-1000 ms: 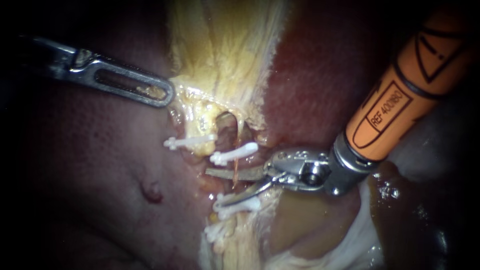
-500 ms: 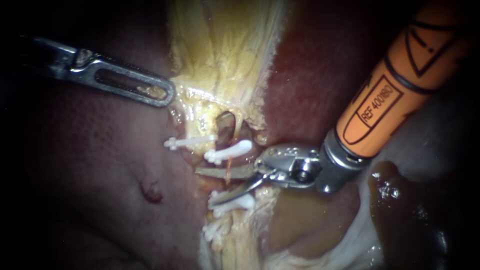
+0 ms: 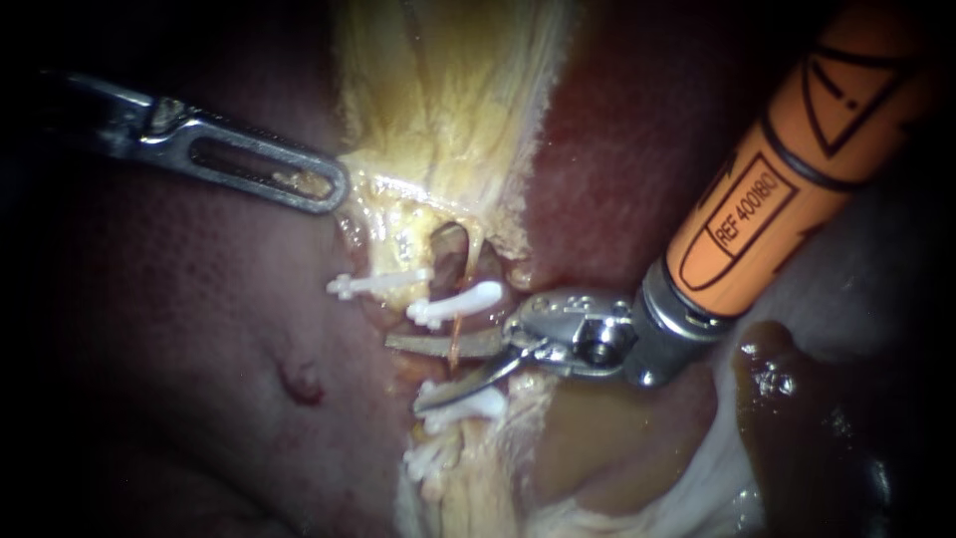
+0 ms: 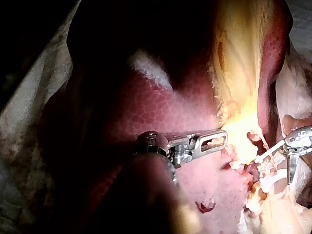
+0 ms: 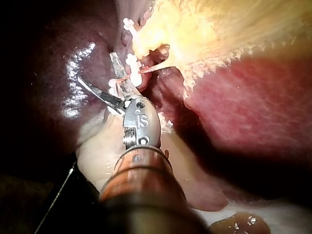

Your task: Go to the cutting position right tube

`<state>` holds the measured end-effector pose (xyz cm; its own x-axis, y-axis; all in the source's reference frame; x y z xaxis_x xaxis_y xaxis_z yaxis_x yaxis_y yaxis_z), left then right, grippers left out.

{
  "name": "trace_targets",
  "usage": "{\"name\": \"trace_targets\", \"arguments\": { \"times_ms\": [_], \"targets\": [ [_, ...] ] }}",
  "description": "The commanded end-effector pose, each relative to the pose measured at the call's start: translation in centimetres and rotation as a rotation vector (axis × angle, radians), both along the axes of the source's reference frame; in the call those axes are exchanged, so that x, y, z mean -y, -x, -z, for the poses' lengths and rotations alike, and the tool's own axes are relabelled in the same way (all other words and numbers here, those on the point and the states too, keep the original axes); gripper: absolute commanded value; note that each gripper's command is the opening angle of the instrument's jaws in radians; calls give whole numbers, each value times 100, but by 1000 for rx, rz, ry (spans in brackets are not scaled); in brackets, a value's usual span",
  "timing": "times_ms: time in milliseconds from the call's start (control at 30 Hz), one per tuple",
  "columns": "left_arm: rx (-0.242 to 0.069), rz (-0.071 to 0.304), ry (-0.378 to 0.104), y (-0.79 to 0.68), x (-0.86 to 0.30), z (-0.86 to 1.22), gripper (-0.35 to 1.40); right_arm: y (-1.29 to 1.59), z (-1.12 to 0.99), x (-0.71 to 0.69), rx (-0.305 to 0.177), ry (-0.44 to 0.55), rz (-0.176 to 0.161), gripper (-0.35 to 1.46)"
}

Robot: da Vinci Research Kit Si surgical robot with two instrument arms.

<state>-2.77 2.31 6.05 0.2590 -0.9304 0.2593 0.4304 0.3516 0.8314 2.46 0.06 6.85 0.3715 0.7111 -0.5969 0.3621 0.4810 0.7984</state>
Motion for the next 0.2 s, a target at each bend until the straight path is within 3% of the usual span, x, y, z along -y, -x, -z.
{"name": "trace_targets", "arguments": {
  "times_ms": [33,200],
  "targets": [
    [0,0,0,0,0,0,-35,0,0,0,0,0,1,136],
    [0,0,0,0,0,0,-35,1,0,0,0,0,1,136]
  ]
}}
